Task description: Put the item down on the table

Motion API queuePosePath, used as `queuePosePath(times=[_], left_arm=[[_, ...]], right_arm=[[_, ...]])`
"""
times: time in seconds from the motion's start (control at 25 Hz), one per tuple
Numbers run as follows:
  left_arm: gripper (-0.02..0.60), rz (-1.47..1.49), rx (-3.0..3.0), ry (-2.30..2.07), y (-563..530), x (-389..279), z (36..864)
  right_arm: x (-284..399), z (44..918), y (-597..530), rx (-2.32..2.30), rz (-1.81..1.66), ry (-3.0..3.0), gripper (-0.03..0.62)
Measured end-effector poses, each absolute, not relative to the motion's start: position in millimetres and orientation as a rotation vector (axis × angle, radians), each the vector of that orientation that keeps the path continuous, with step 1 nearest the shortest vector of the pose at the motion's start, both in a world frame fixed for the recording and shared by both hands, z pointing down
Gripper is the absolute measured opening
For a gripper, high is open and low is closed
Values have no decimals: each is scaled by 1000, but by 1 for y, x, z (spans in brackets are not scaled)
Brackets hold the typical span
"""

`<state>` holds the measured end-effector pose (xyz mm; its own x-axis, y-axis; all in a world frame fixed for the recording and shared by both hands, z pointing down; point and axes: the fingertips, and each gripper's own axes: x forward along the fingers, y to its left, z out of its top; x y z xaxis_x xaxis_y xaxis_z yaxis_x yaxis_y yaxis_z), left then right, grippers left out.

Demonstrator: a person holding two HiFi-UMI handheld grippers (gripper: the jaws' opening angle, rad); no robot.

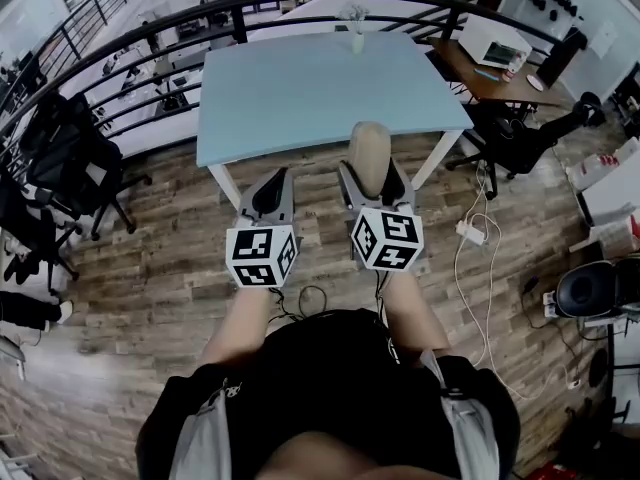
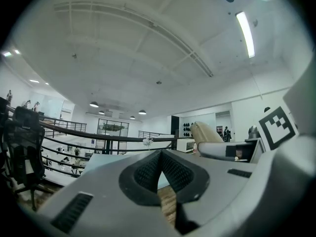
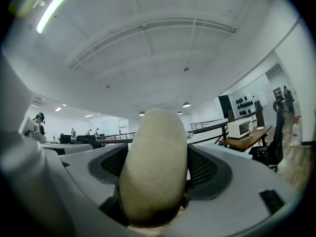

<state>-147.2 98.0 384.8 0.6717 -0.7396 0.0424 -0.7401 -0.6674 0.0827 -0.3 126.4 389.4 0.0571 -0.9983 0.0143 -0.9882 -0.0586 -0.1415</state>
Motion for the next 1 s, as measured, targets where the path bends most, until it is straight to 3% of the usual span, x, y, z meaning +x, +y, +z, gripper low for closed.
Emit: queuePosePath(times=[0.64, 1.0], left_arm=[[9, -64, 2813, -1213, 64, -187, 385], [9, 7, 2834, -1284, 25, -174, 412]], right_arm=[[-33, 382, 98, -2231, -93, 2062, 377], [-20, 404, 50, -2204, -119, 2078, 377]])
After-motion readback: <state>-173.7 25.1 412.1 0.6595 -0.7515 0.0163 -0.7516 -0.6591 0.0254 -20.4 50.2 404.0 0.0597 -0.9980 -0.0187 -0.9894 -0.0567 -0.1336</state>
